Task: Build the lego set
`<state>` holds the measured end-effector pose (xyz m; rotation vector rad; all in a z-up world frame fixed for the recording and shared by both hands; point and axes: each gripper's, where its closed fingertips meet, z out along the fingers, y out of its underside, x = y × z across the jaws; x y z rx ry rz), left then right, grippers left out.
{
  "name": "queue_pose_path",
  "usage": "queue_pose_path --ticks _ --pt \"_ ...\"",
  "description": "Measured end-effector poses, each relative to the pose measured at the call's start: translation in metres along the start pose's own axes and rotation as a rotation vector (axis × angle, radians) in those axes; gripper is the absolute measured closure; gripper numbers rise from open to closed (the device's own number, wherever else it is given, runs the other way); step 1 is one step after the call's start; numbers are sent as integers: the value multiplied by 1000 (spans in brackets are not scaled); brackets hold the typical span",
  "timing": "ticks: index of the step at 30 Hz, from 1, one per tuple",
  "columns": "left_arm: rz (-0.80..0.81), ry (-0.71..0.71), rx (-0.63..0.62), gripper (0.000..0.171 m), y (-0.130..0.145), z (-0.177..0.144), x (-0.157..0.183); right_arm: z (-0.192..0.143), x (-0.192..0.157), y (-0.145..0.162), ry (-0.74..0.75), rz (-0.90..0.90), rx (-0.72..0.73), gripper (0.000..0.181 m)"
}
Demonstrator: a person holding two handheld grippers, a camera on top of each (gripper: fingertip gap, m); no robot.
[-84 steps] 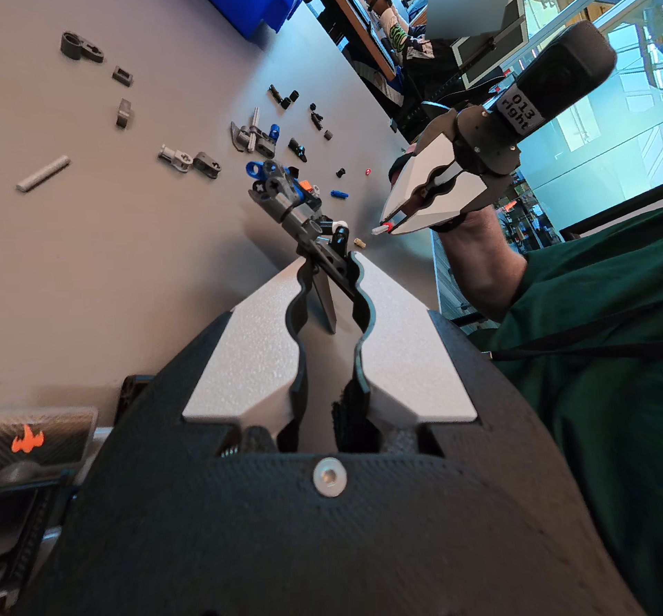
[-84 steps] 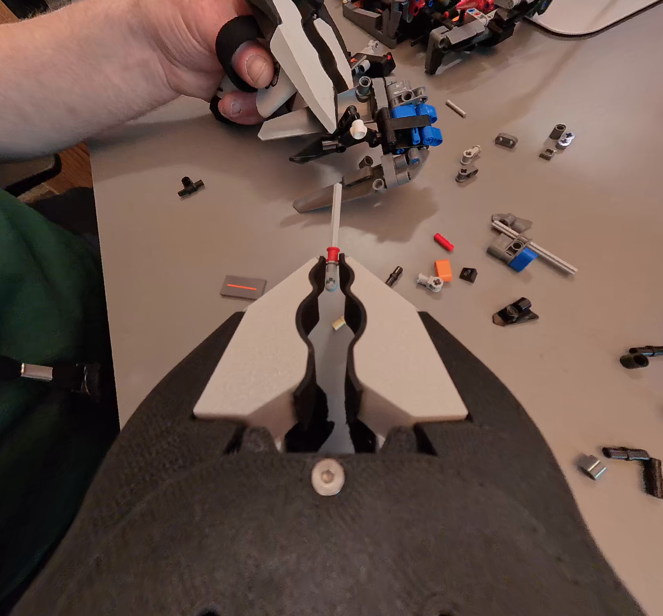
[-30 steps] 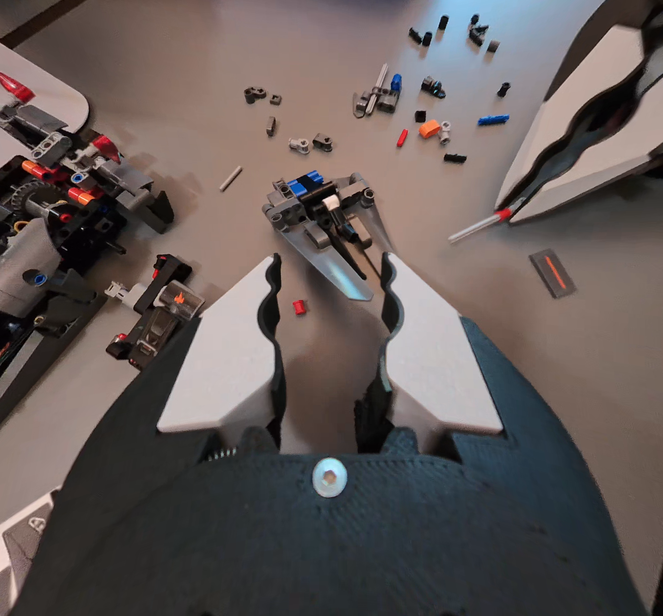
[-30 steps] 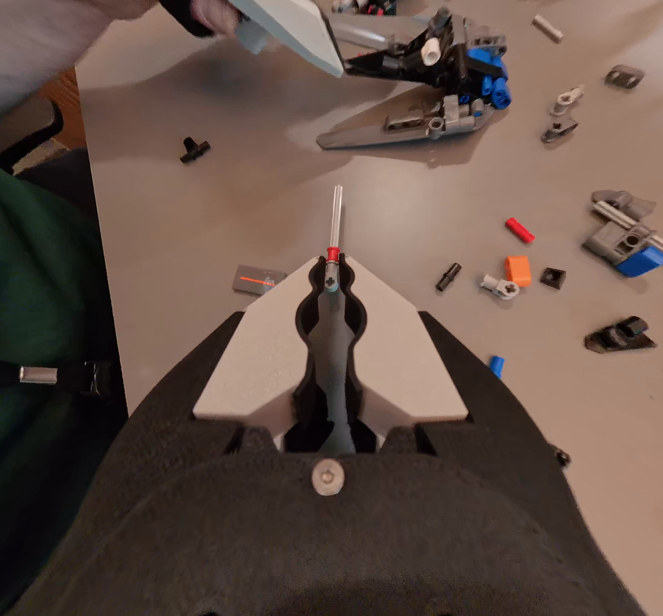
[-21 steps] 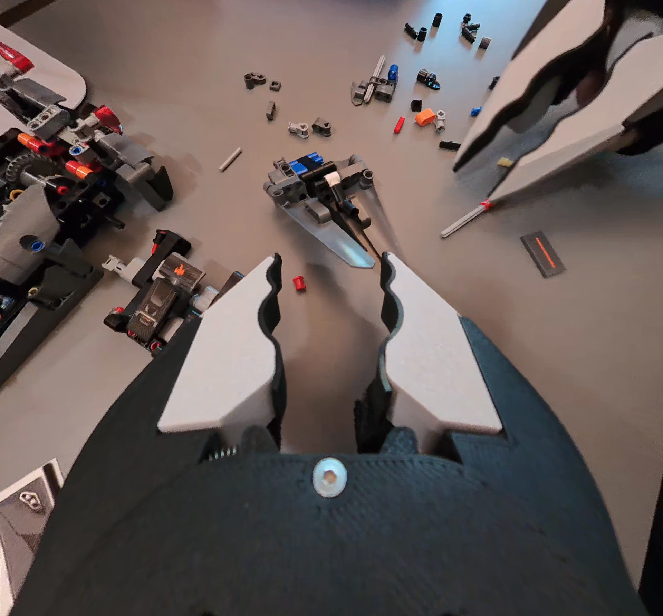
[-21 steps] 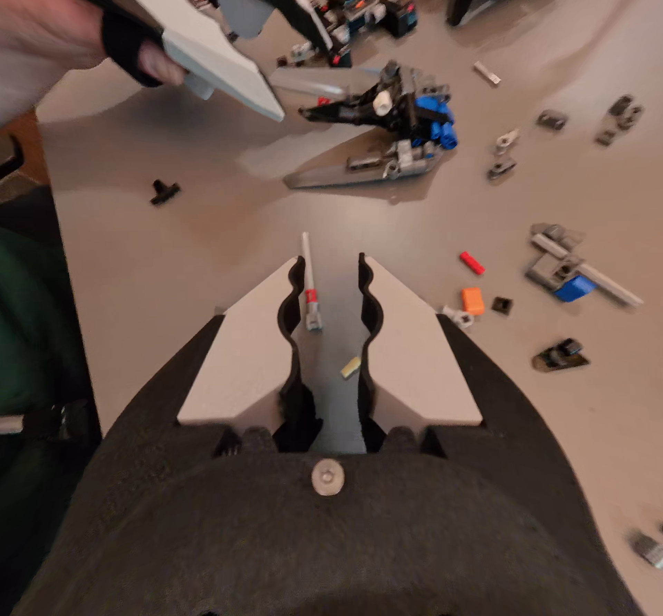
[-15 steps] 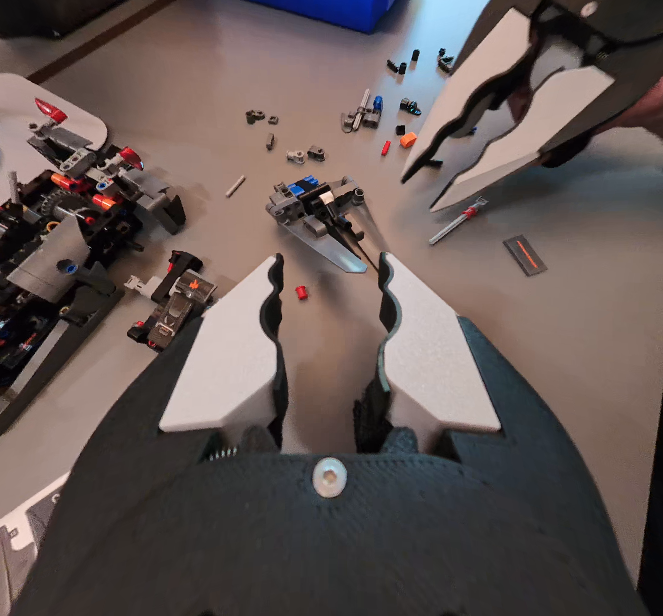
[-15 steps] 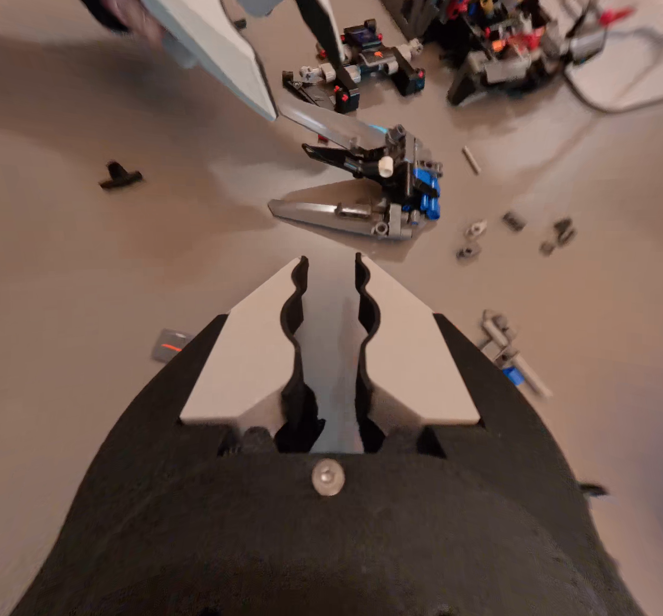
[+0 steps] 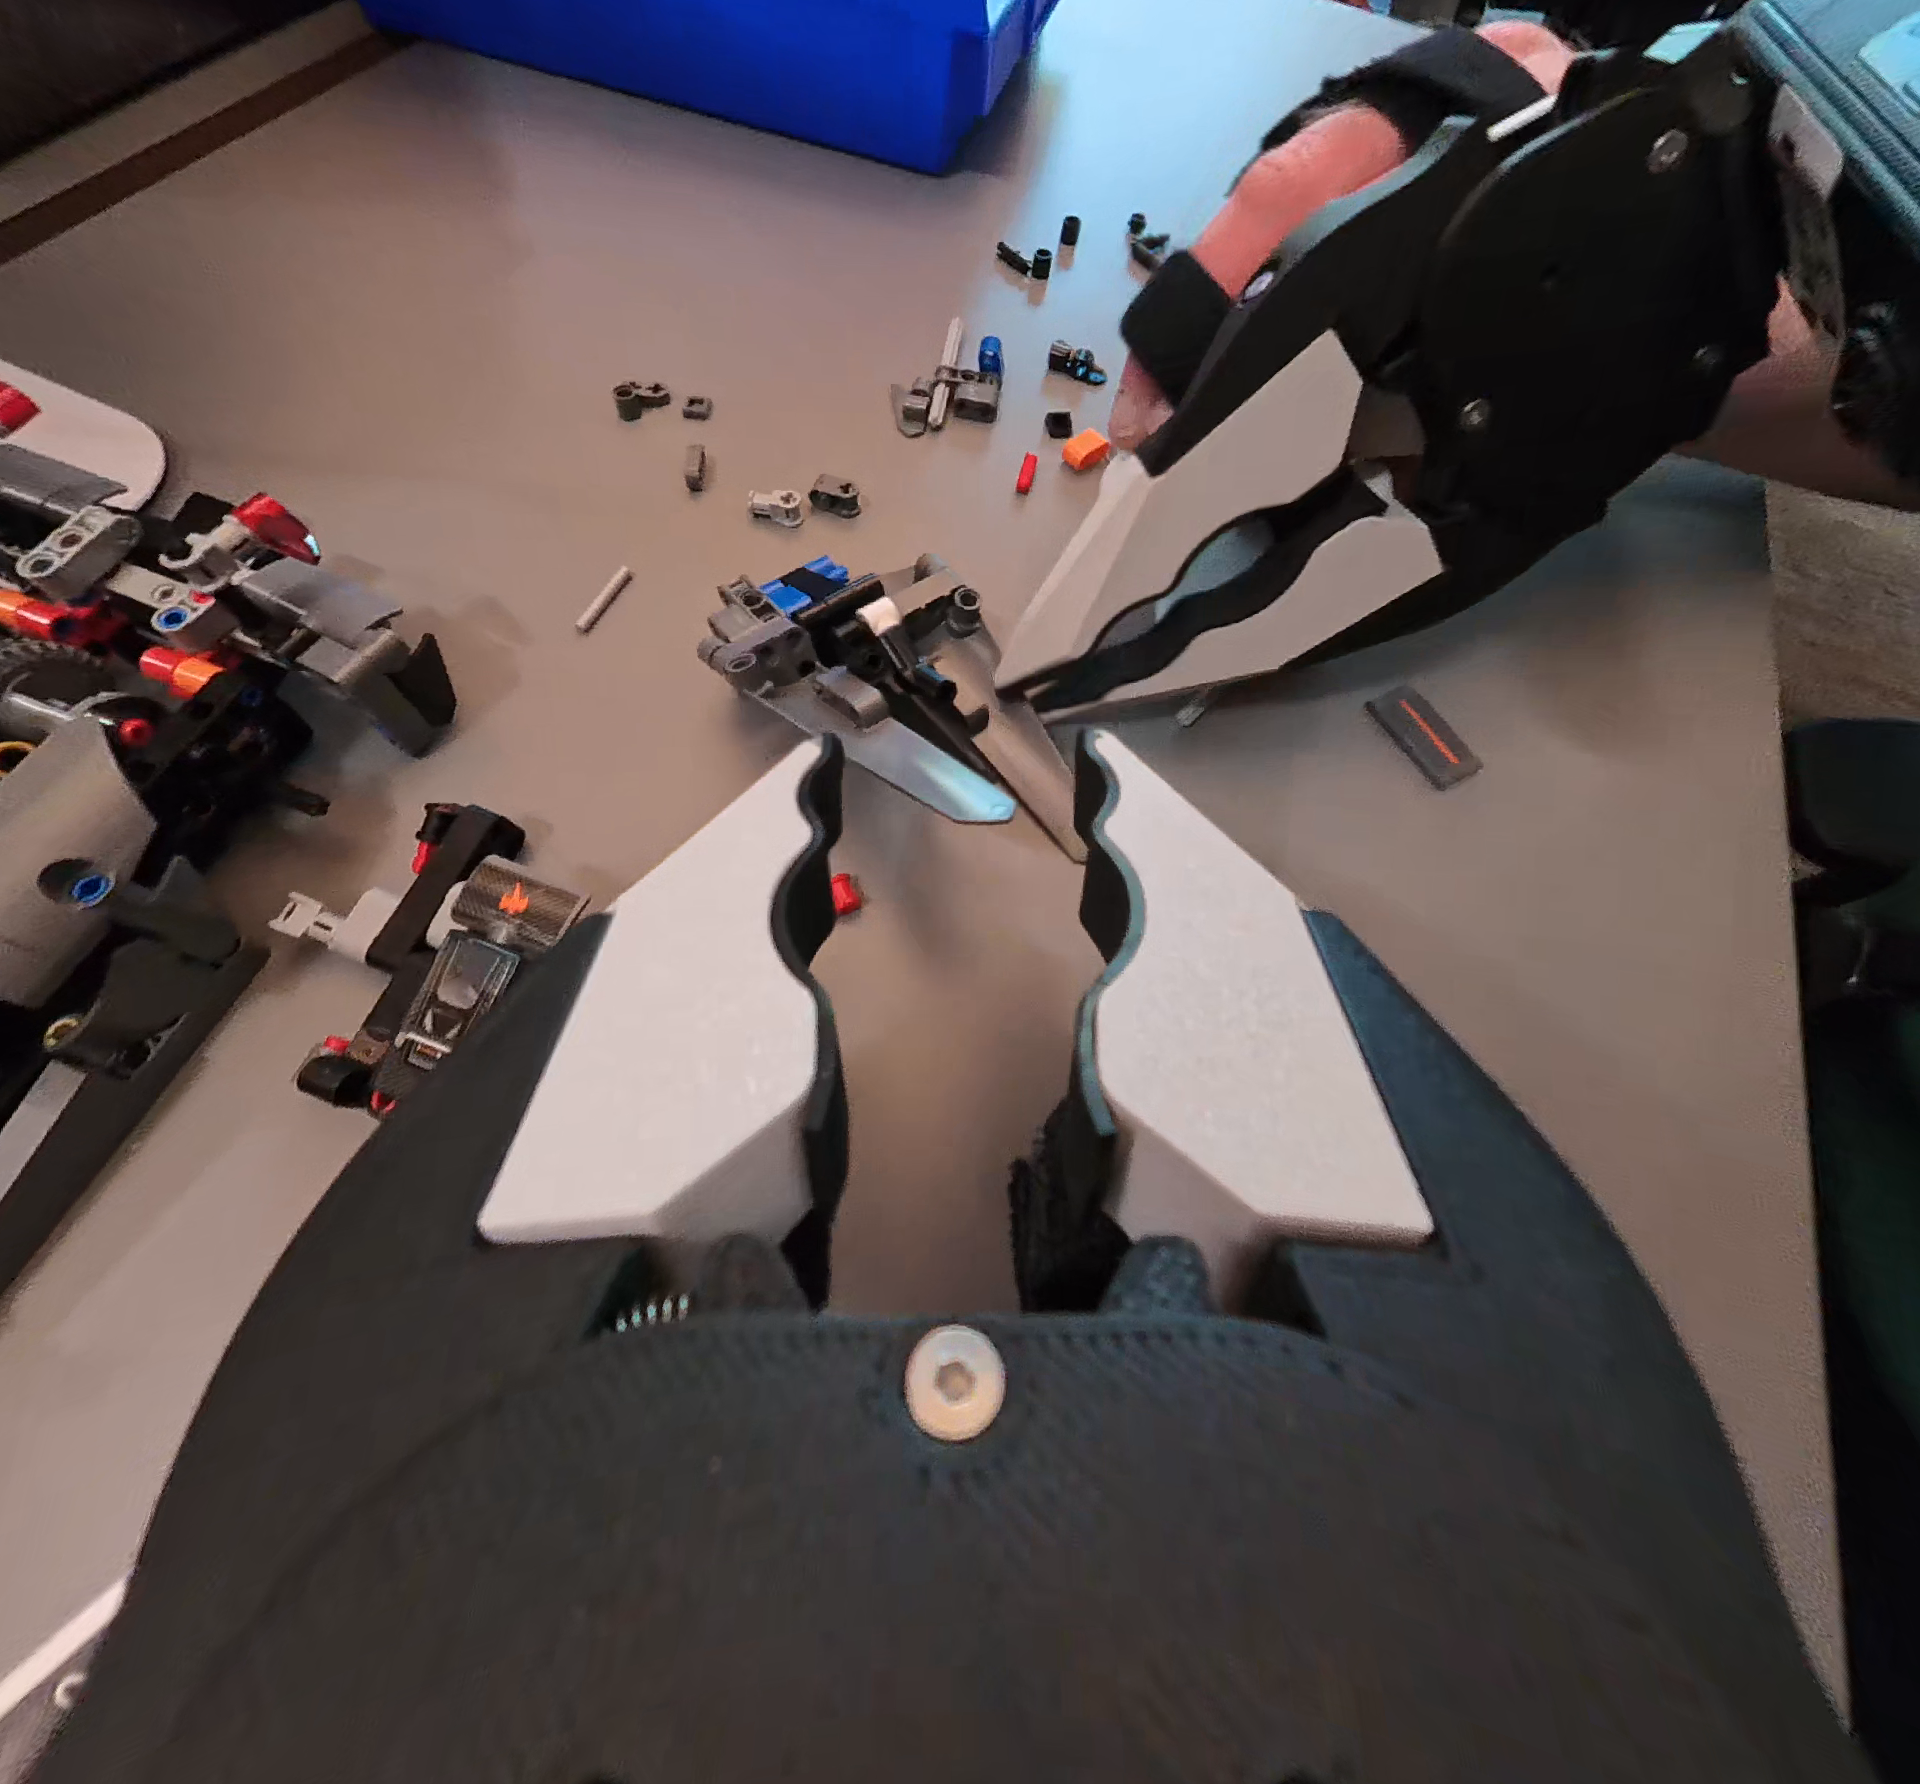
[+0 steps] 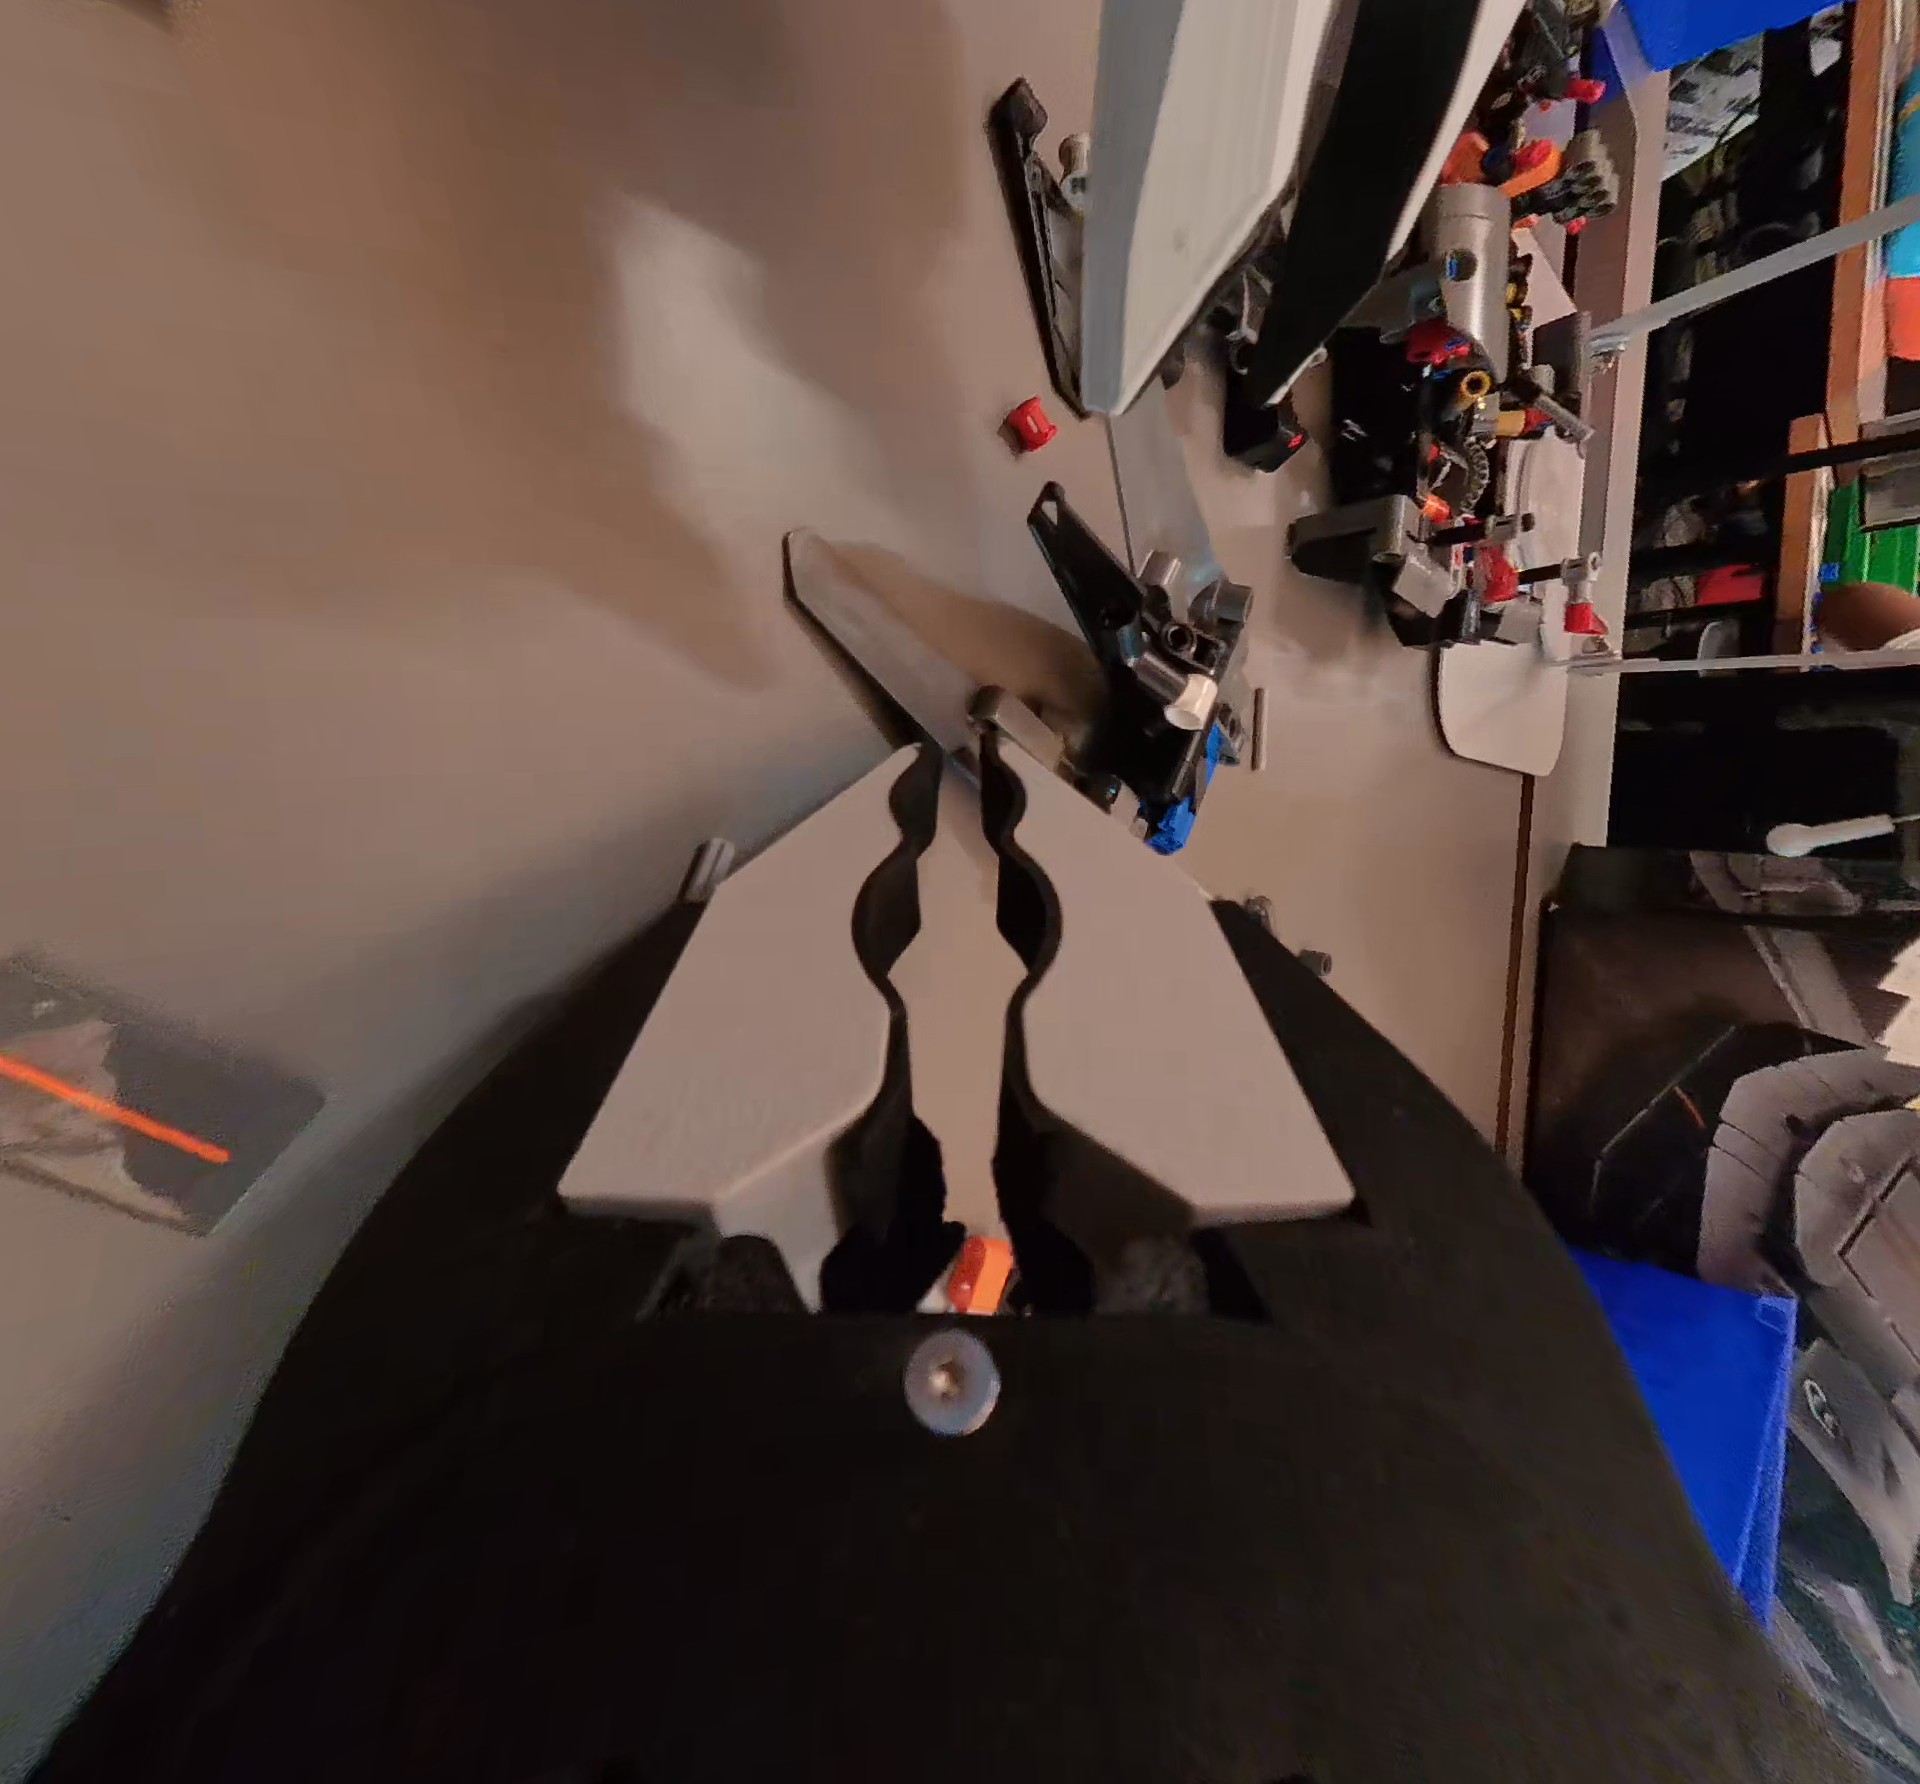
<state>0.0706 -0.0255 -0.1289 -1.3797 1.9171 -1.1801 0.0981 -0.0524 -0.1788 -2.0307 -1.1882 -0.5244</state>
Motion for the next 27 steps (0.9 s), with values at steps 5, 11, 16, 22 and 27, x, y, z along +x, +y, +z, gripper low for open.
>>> queue_pose_path --ticks 5,11,16,22,27 --pt "37 15 -12 130 4 3 -1 3 2 0 -8 16 26 179" --pt "77 35 9 136 -3 3 -1 1 6 -6 -20 89 89 181" --pt "102 37 8 137 -3 5 0 -2 5 -9 -58 157 135 181" --pt "125 66 -56 139 6 10 9 -9 1 -13 -94 226 175 181" --pt "106 80 -61 138 11 12 14 -19 -1 -17 -110 330 223 181"
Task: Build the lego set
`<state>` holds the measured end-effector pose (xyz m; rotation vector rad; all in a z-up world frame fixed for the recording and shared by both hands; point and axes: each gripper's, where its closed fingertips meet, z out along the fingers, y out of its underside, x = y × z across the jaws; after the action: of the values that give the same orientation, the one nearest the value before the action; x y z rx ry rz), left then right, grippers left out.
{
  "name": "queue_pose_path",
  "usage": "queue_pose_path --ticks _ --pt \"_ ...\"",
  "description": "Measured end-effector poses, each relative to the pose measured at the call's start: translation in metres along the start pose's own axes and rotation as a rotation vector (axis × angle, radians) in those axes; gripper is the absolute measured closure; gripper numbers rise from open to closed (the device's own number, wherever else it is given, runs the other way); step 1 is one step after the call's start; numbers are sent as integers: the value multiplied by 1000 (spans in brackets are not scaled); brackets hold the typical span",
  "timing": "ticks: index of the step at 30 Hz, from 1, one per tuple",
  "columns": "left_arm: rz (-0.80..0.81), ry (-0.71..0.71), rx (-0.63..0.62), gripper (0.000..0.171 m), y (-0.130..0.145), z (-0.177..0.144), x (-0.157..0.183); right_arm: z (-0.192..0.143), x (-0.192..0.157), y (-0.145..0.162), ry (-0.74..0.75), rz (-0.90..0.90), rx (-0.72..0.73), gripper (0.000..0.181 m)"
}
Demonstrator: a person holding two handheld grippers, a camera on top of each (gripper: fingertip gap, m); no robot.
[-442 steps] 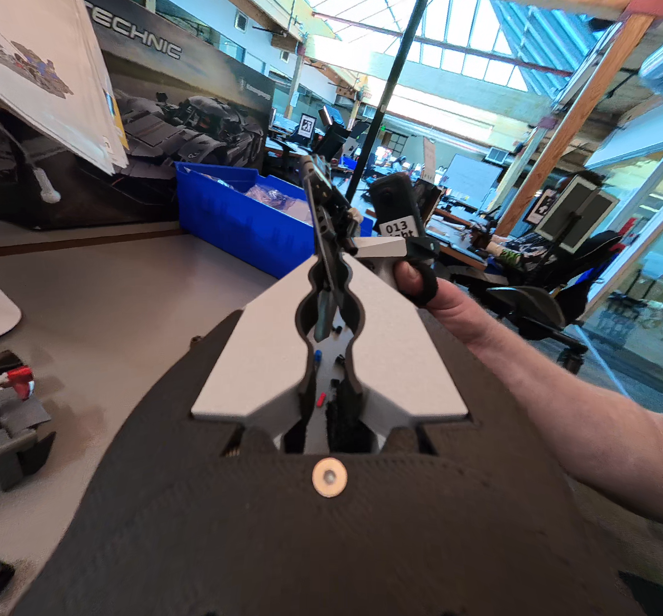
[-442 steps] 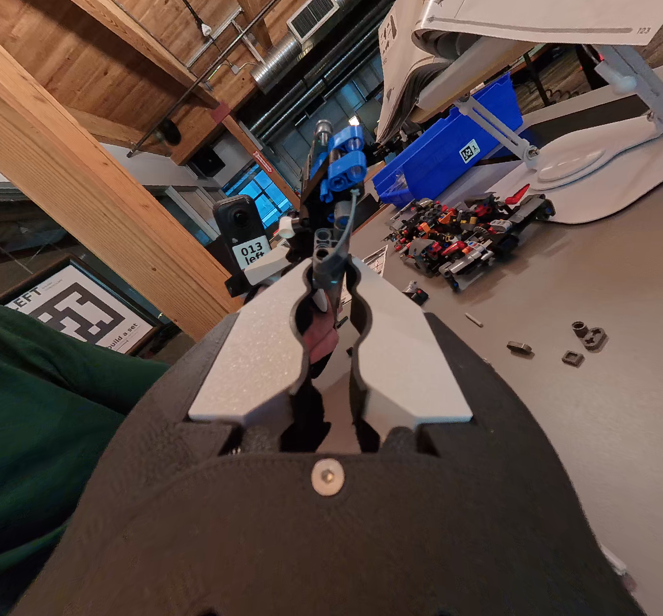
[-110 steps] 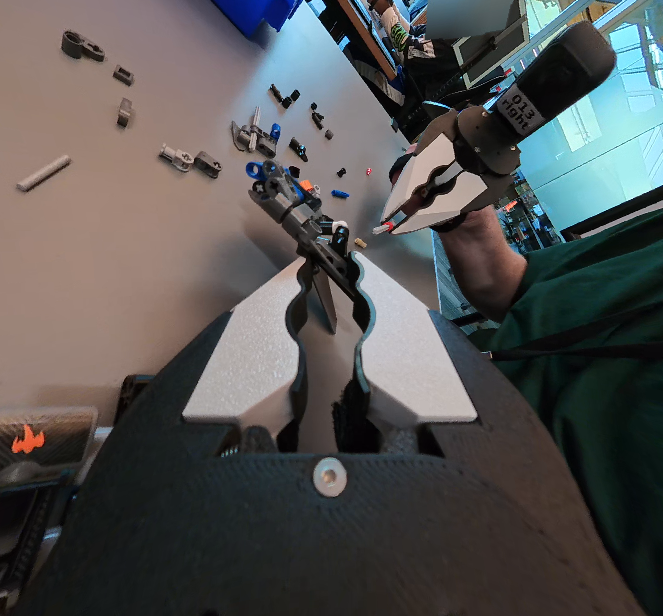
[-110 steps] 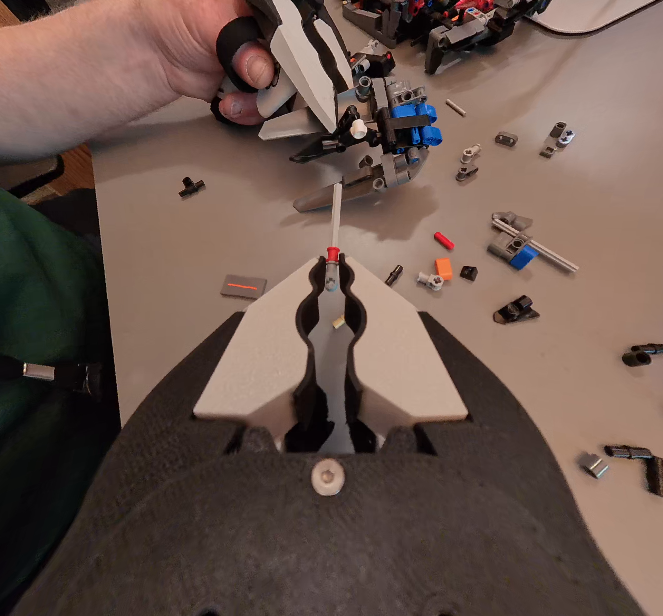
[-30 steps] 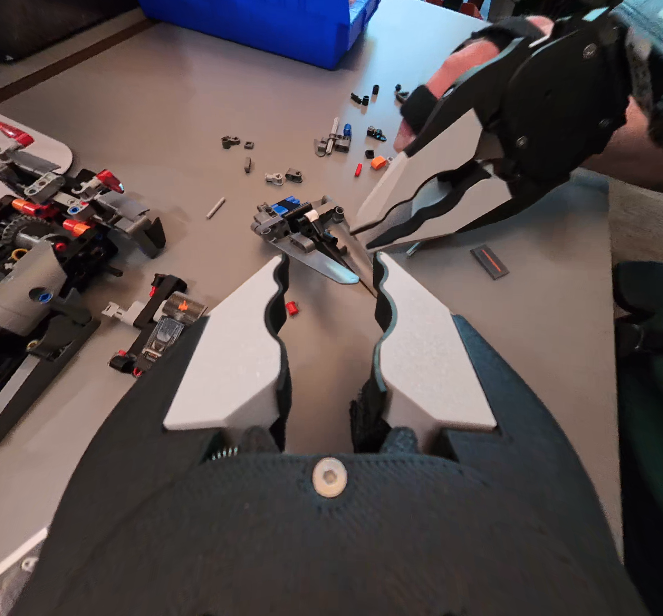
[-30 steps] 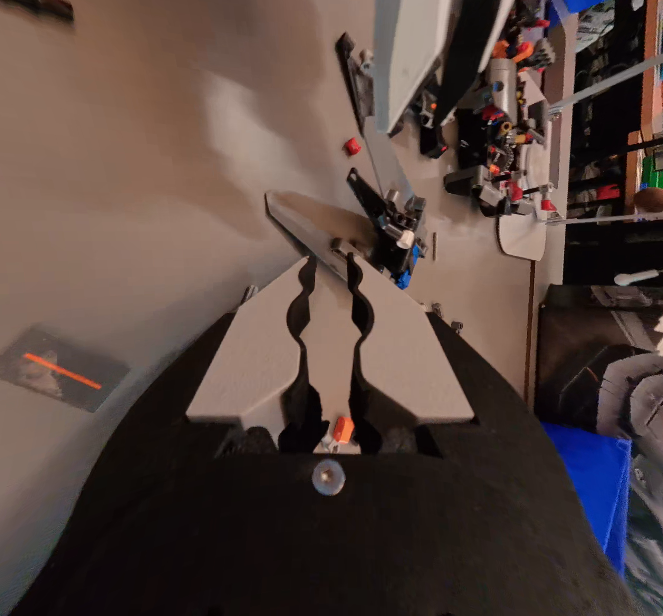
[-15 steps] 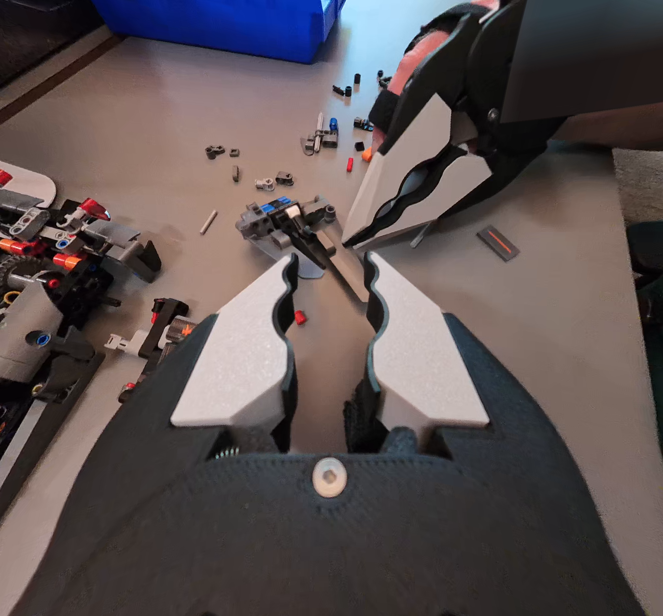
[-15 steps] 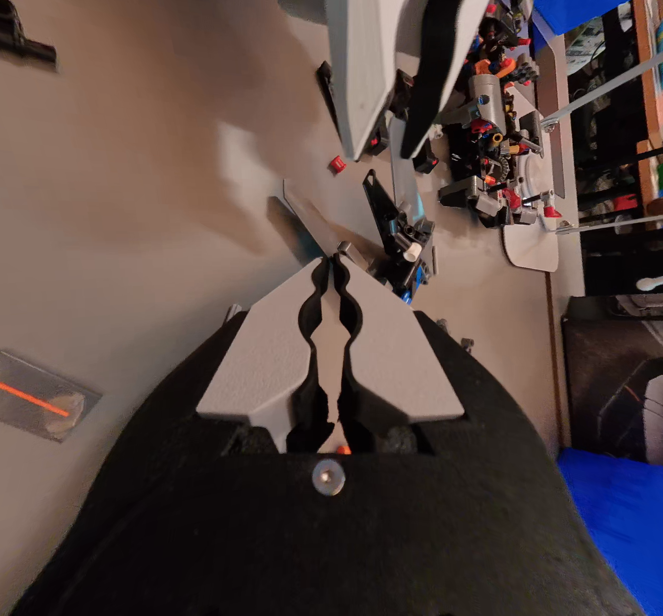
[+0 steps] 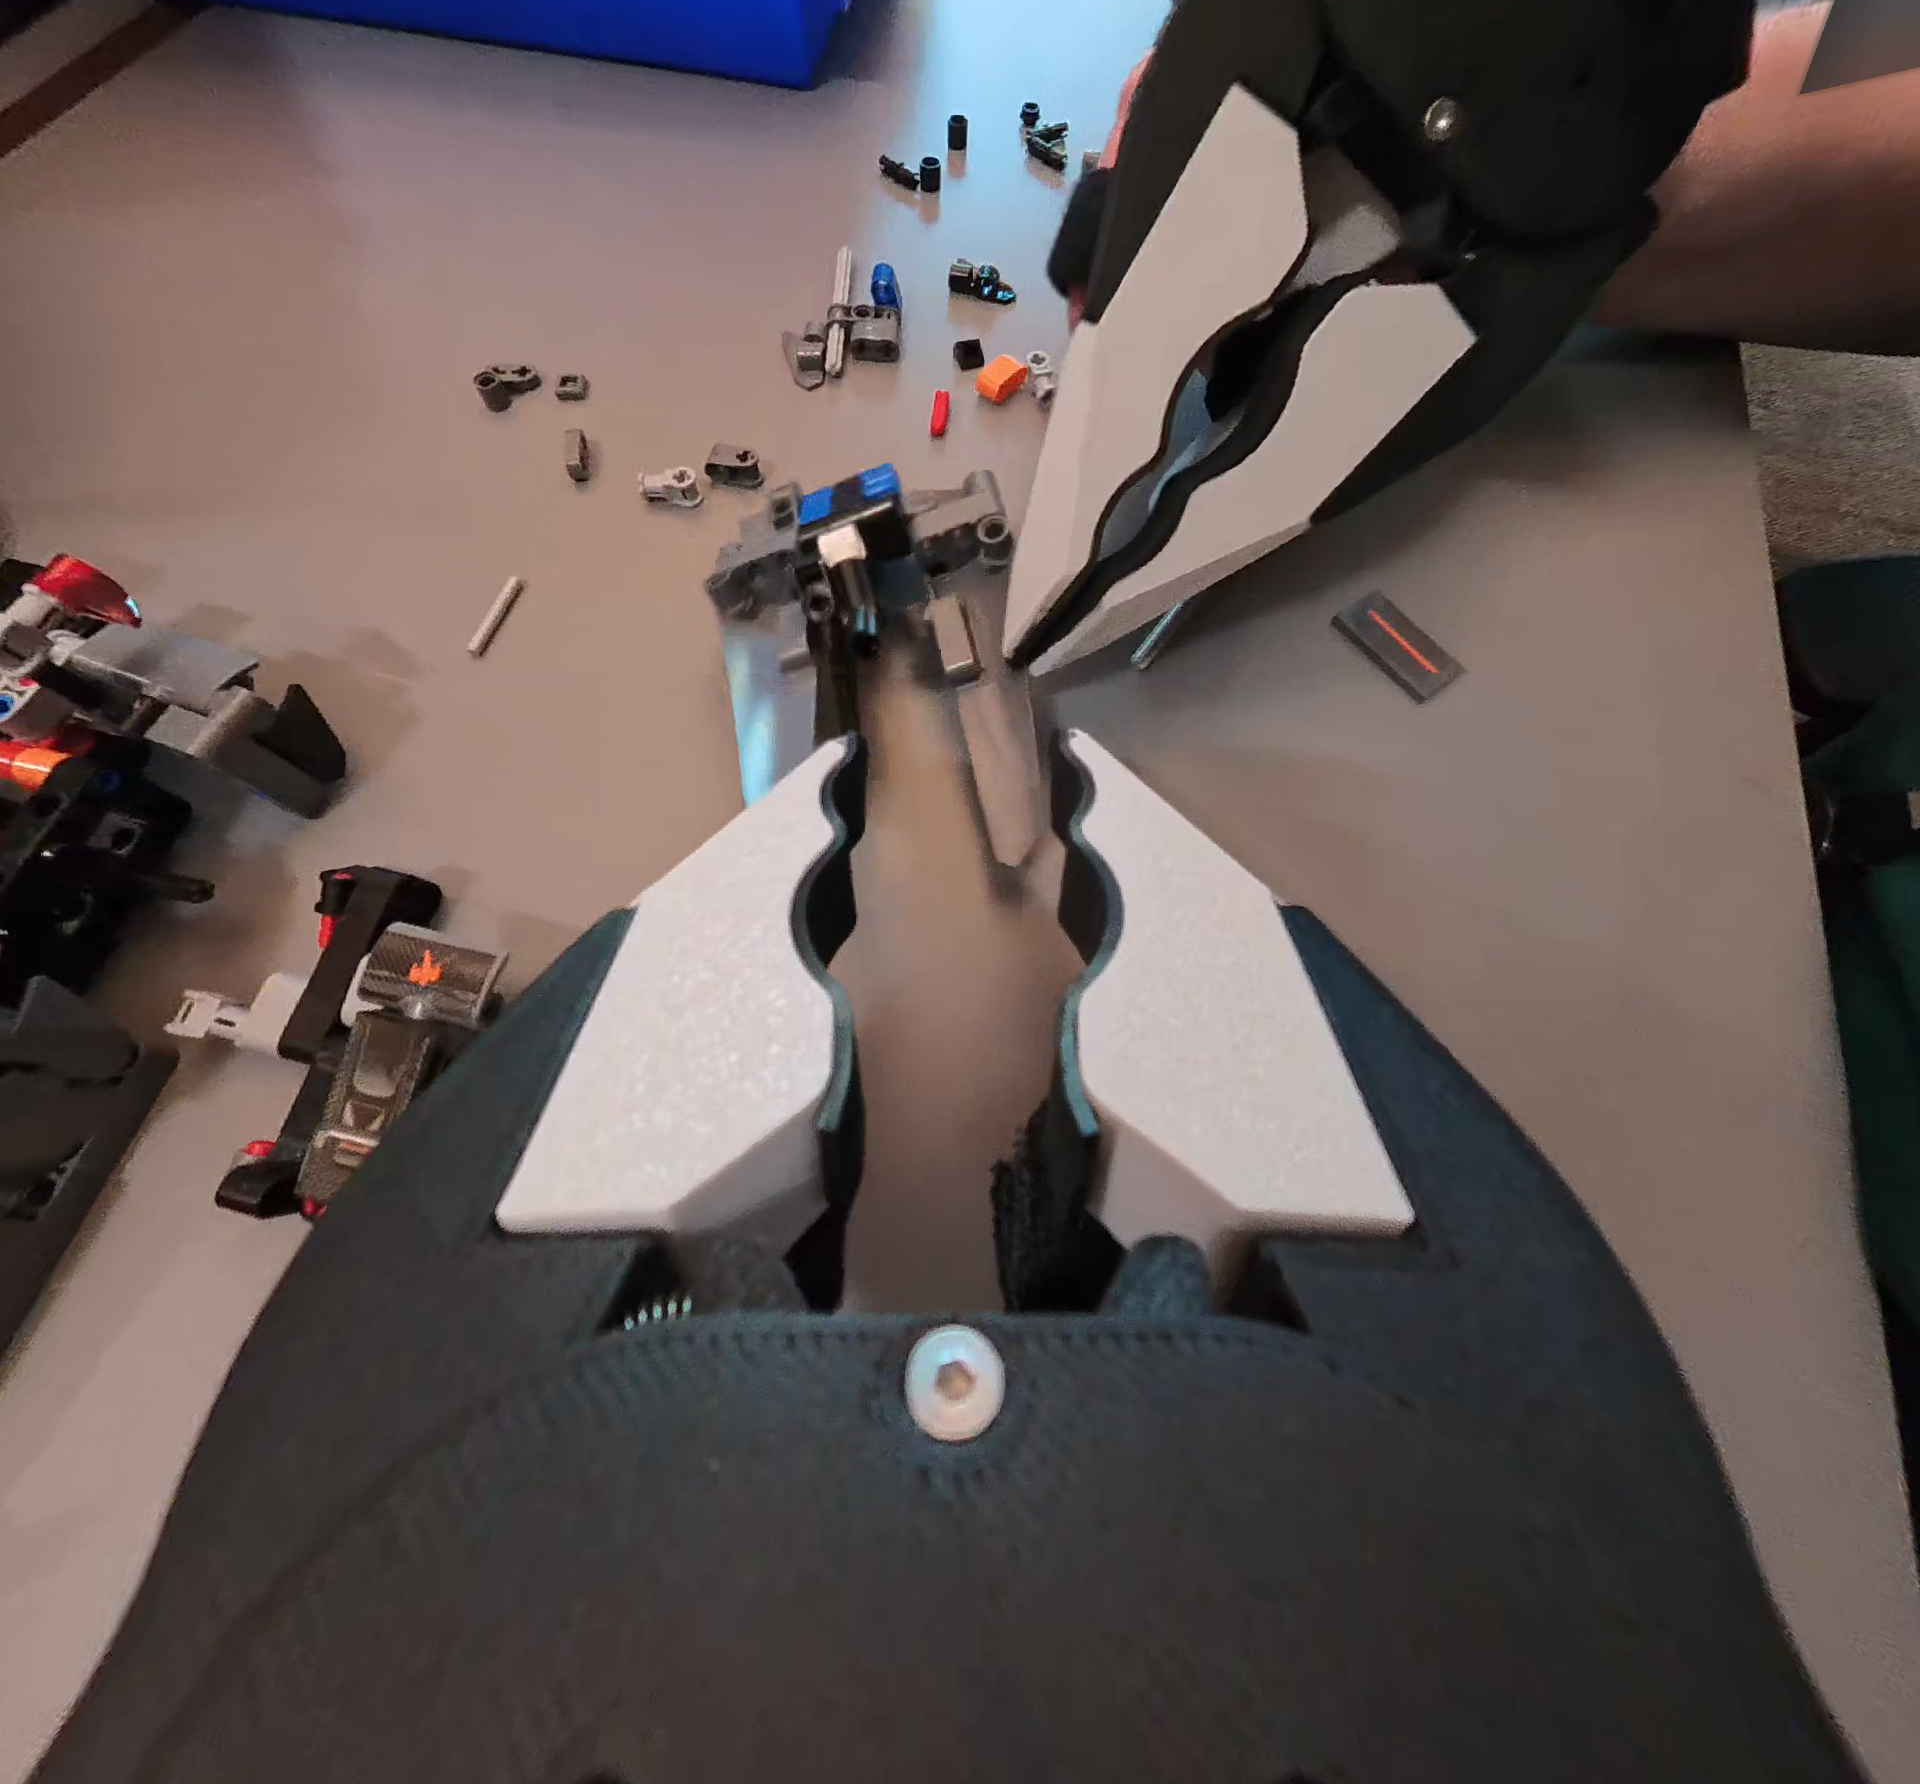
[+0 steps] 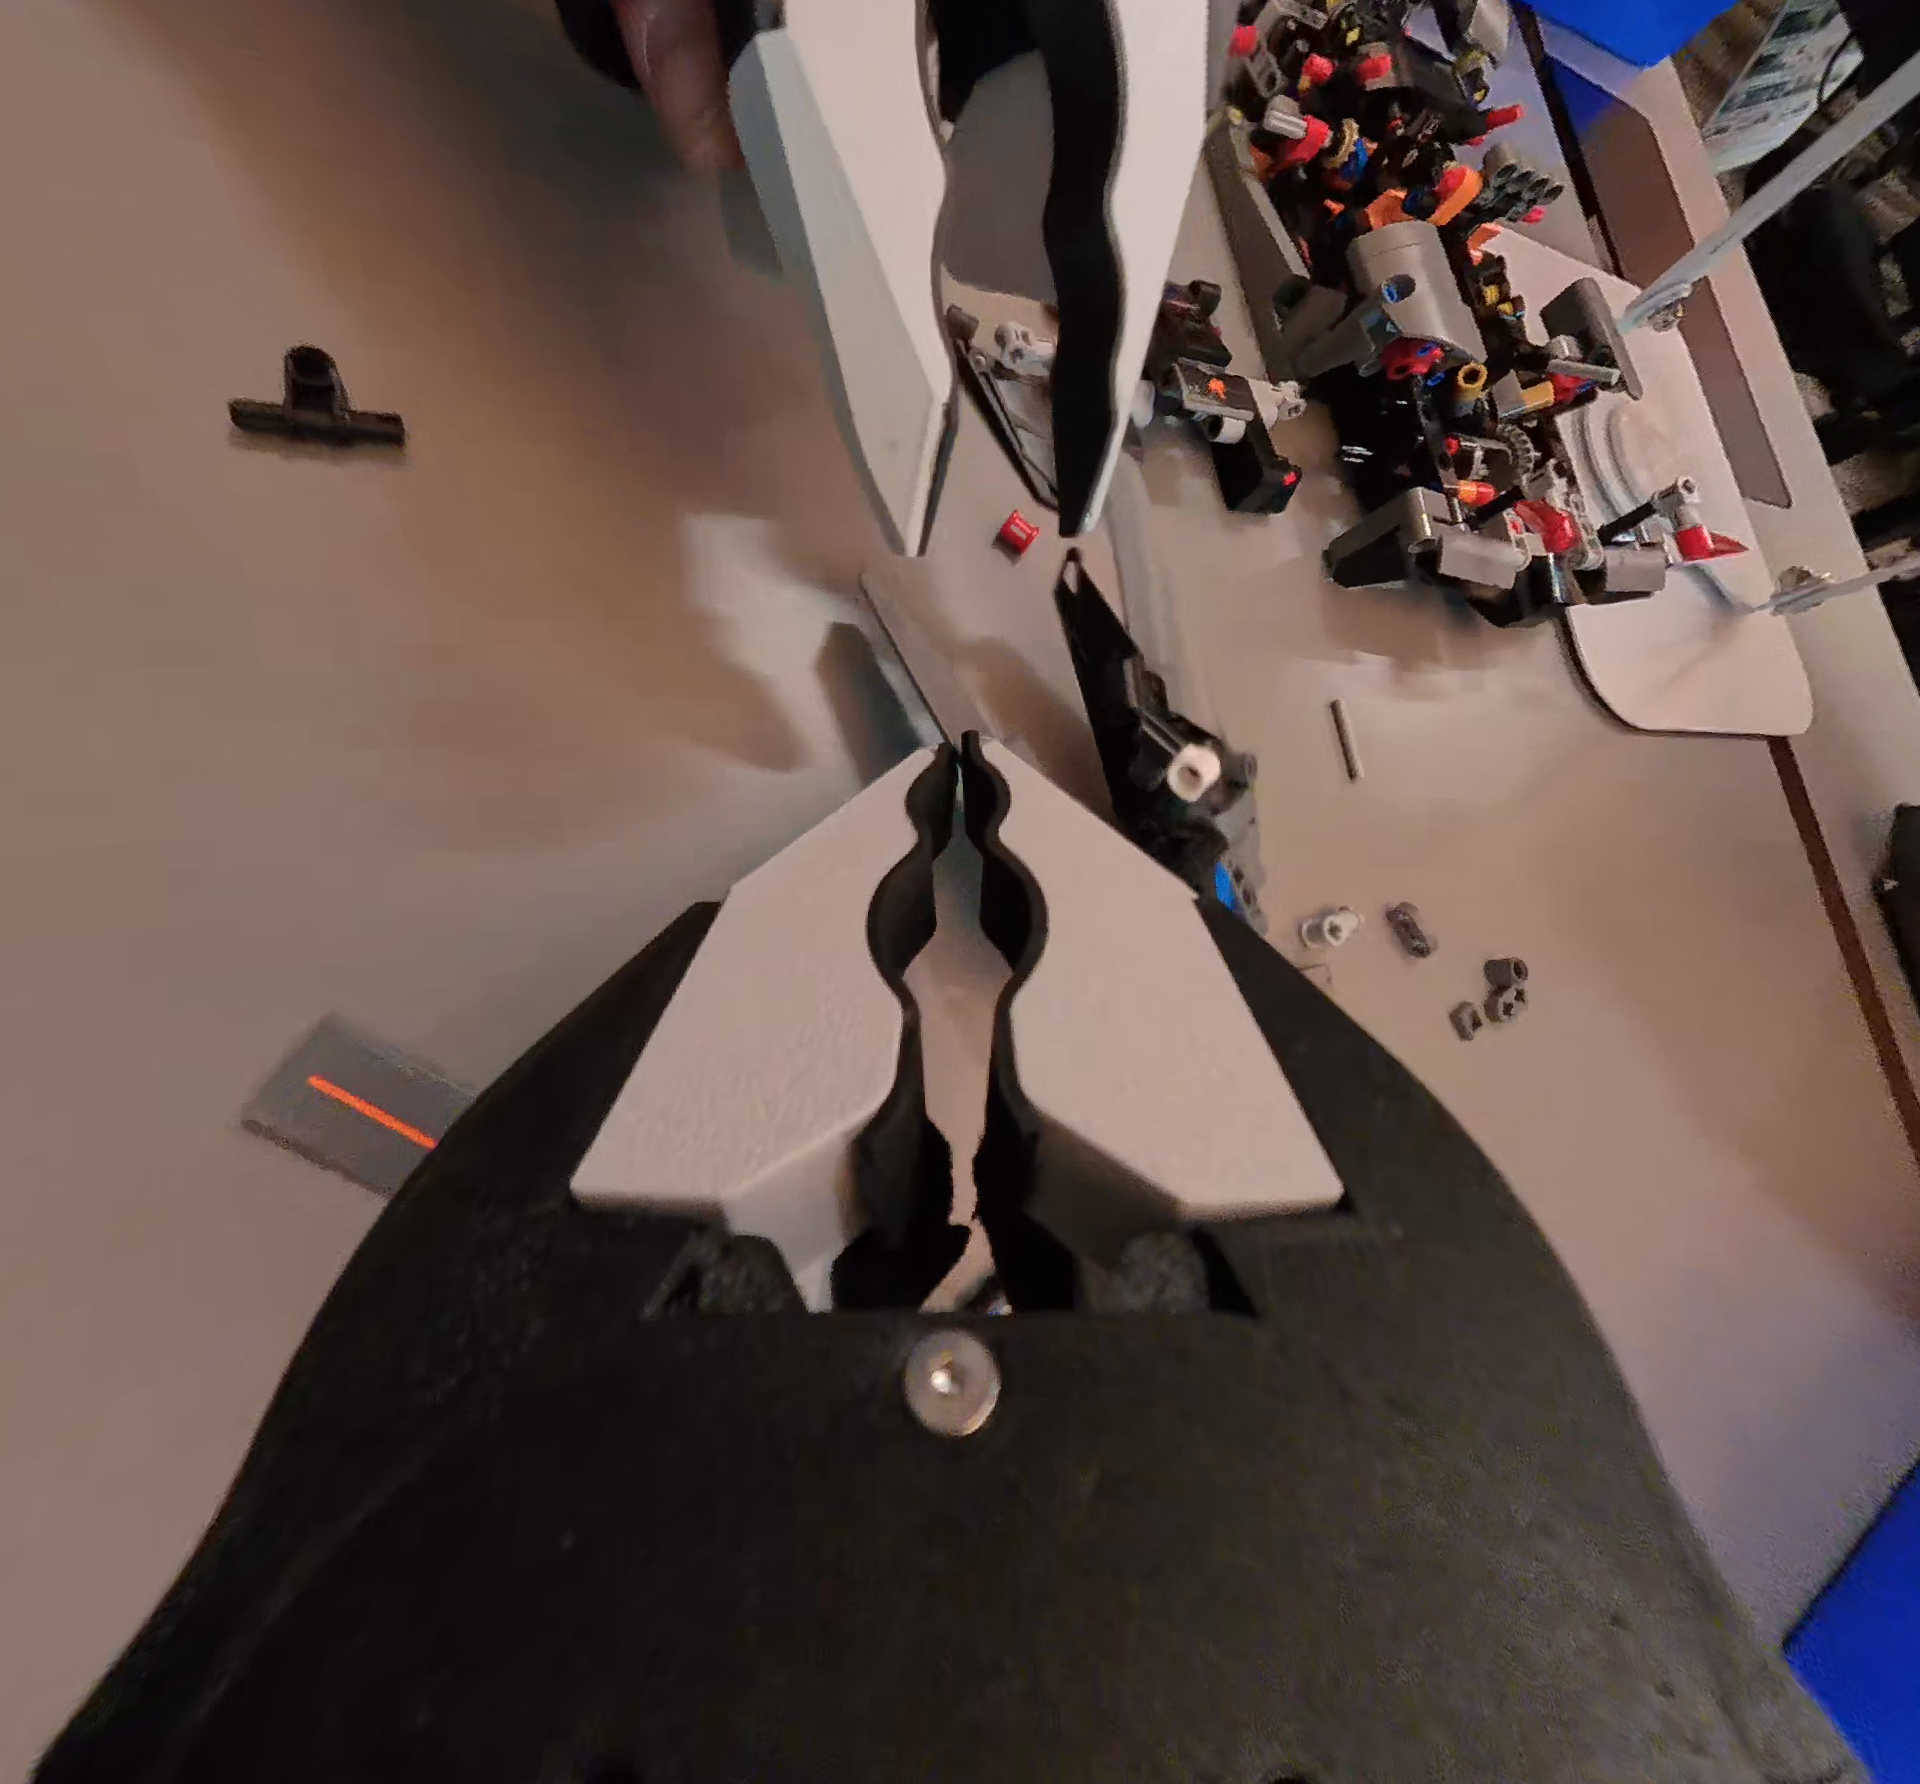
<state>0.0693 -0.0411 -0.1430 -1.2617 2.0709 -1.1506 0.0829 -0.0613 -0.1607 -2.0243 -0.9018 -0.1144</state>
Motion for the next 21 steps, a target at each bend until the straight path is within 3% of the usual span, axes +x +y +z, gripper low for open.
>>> queue_pose_path --ticks 9,15,21 --pt "-10 -7 13 134 -3 -6 1 -16 6 -7 20 181 99 181" --pt "-189 73 6 136 0 0 15 -16 -5 -15 11 210 108 181" --pt "-7 -7 -76 157 17 10 26 -11 -16 -11 -22 225 68 181"
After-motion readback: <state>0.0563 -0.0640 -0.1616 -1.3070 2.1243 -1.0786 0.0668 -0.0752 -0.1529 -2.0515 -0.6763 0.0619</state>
